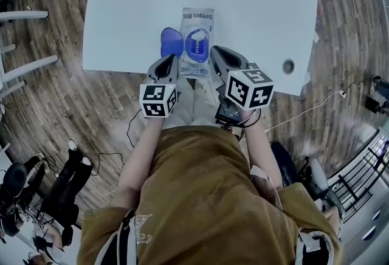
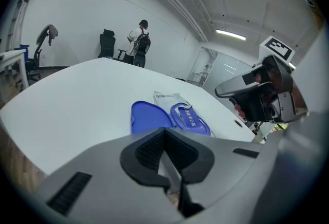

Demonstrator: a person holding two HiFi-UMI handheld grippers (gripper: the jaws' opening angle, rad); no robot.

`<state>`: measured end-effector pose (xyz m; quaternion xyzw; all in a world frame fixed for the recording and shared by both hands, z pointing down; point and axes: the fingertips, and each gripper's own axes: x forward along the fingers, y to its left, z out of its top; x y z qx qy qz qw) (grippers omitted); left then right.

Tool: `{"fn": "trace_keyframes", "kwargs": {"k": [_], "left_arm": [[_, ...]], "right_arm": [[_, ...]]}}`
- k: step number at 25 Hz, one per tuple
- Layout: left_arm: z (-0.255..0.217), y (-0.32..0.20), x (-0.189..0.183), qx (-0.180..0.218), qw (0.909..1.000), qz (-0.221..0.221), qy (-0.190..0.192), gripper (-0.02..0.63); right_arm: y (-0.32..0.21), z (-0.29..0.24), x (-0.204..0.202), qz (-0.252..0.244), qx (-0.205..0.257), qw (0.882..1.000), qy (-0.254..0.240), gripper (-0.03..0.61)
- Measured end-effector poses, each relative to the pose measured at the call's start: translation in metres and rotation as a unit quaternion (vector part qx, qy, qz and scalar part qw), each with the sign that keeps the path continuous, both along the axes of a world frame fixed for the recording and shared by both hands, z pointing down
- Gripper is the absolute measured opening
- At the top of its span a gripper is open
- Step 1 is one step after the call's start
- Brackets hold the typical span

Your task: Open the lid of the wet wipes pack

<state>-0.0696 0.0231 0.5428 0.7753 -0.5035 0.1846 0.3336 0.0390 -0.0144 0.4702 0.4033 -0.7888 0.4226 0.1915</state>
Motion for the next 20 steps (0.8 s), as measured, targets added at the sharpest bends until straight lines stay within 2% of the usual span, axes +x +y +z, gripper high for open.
{"fn": "trace_keyframes", "kwargs": {"k": [9, 20], "left_arm": [[0.006, -0.002, -0.004, -0.011, 0.9999, -0.01, -0.004, 0.002], [0.001, -0.008, -0.006, 0.003, 0.9998, -0.019, -0.006, 0.002]], "right_arm": [[-0.003, -0.002, 0.001, 0.002, 0.008, 1.0, 0.001, 0.011], [-0.01, -0.008, 0.012, 0.016, 0.034, 0.999, 0.011, 0.011]]}}
